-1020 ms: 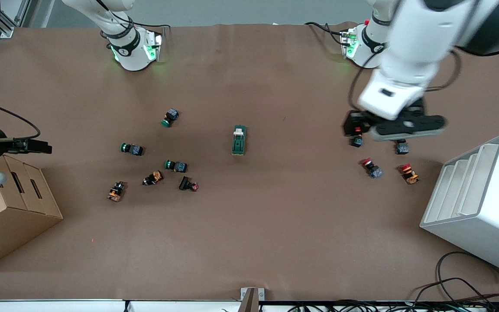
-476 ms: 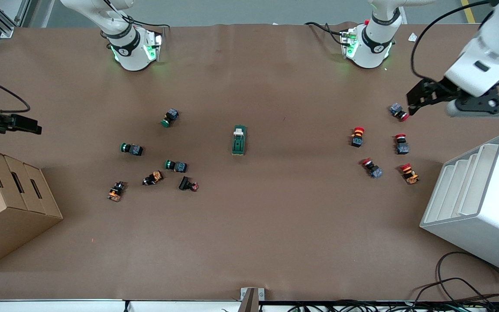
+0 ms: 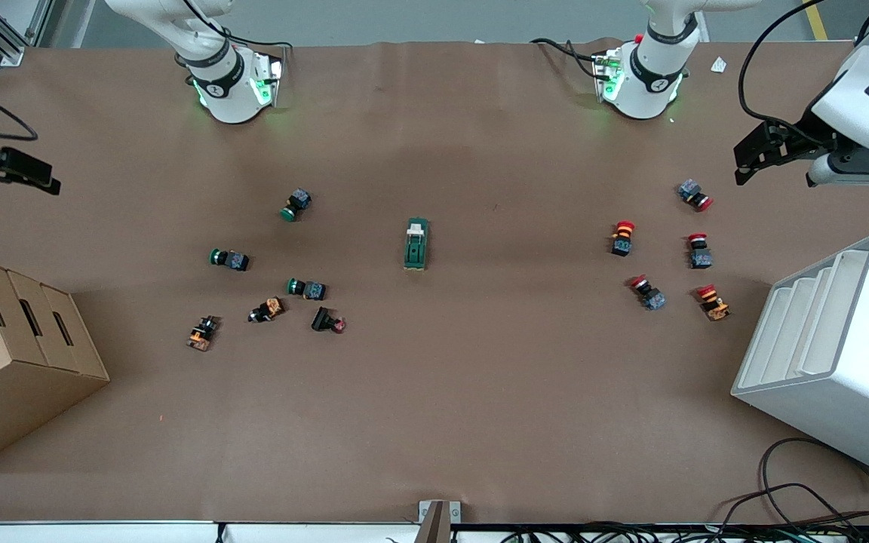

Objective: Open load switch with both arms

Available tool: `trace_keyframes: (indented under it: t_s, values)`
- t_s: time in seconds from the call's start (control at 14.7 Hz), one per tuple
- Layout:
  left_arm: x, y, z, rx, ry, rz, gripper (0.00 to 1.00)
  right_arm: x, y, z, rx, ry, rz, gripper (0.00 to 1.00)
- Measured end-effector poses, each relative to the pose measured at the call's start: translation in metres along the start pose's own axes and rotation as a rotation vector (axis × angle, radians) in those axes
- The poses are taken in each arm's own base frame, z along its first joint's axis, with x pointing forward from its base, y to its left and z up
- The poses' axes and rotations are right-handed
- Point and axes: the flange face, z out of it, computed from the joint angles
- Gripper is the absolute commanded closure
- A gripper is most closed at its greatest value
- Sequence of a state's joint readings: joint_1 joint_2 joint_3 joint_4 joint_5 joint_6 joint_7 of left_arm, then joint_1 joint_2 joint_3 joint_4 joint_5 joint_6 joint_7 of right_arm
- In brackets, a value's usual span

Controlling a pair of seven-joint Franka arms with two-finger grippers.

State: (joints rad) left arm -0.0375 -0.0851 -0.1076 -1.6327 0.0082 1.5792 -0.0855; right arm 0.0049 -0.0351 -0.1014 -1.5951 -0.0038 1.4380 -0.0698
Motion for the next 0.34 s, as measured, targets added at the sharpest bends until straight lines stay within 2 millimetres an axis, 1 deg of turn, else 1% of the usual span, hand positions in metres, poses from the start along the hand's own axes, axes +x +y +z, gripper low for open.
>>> trace_keyframes:
  t_s: [0.2,0.34]
  values:
    - [0.001,-0.013,-0.001,0.000,0.004,0.028,0.00,-0.016,-0.001,-0.016,0.002,0.015,-0.004,0.00]
    - [0.002,-0.017,-0.004,0.000,0.011,0.034,0.00,-0.020,-0.003,-0.019,0.003,0.019,-0.007,0.00]
